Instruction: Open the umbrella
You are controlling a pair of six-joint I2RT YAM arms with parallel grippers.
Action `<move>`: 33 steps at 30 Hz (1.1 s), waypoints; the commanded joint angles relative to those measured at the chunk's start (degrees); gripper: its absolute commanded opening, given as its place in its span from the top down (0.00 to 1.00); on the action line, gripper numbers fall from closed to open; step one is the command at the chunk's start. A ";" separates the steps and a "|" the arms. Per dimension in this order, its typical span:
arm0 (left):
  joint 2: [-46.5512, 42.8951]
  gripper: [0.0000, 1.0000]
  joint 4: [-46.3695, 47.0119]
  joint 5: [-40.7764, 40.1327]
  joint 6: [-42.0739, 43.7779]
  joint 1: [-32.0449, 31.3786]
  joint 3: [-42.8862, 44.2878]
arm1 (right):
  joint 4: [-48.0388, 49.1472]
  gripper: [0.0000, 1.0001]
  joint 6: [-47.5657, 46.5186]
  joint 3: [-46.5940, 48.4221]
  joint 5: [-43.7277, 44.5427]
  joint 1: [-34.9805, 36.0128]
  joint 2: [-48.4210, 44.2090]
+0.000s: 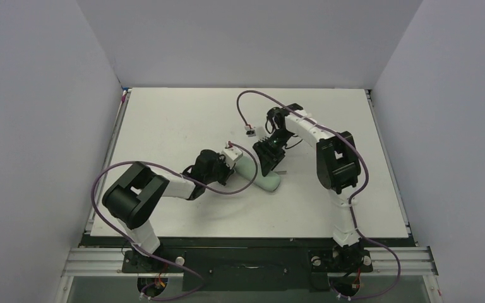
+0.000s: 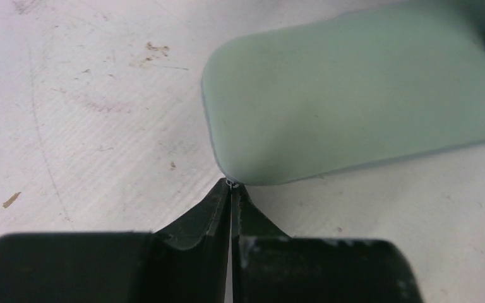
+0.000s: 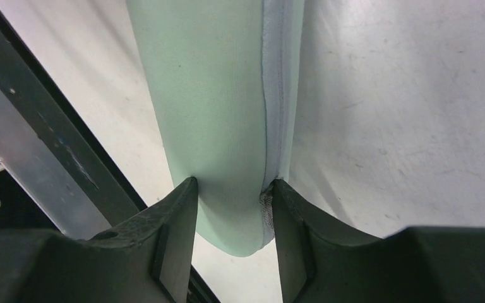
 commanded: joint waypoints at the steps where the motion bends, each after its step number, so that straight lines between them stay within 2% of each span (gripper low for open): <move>1: -4.67 1.00 2.26 3.21 5.35 -3.36 -2.82 | -1.69 0.69 -4.79 6.52 13.38 -0.99 3.65; 2: -5.43 1.00 2.23 3.61 5.55 -5.00 -3.79 | -0.79 0.56 -3.40 9.25 13.39 -1.86 3.87; 3: -5.95 1.00 2.21 3.72 5.64 -6.49 -4.14 | 0.05 0.51 0.71 10.37 12.72 -2.38 3.91; 4: -6.16 1.00 2.17 3.70 5.56 -7.12 -4.69 | 1.95 0.40 2.82 12.15 12.00 -3.77 3.69; 5: -6.31 1.00 2.02 3.68 5.27 -8.43 -4.86 | 4.54 0.34 7.52 12.92 9.60 -4.65 3.42; 6: -6.25 1.00 1.94 3.23 5.15 -9.06 -5.00 | 6.10 0.21 10.31 12.95 8.47 -6.58 2.56; 8: -5.82 1.00 1.79 1.82 4.64 -10.61 -4.98 | 9.95 0.17 19.81 11.95 6.50 -9.45 0.97; 12: -4.40 1.00 2.15 -0.83 2.43 -12.20 -4.22 | 12.14 0.16 26.01 5.48 5.30 -16.34 -3.79; 15: -2.82 1.00 3.15 -1.43 1.30 -13.46 -3.40 | 12.70 0.15 26.60 -5.64 3.53 -21.45 -9.96; 19: -0.86 1.00 3.93 -2.04 -0.39 -15.26 -0.99 | 12.79 0.15 26.66 -17.84 0.00 -23.88 -16.69; 23: 0.78 1.00 4.37 -3.01 -1.96 -15.90 0.44 | 14.68 0.15 27.48 -26.51 -3.25 -23.83 -22.82; 27: 1.54 1.00 4.84 -3.00 -2.41 -16.28 0.70 | 24.19 0.15 36.90 -32.36 -4.06 -21.64 -26.80; 33: 1.86 1.00 5.10 -3.15 -2.64 -17.24 0.96 | 37.50 0.15 48.60 -35.40 1.73 -15.79 -24.93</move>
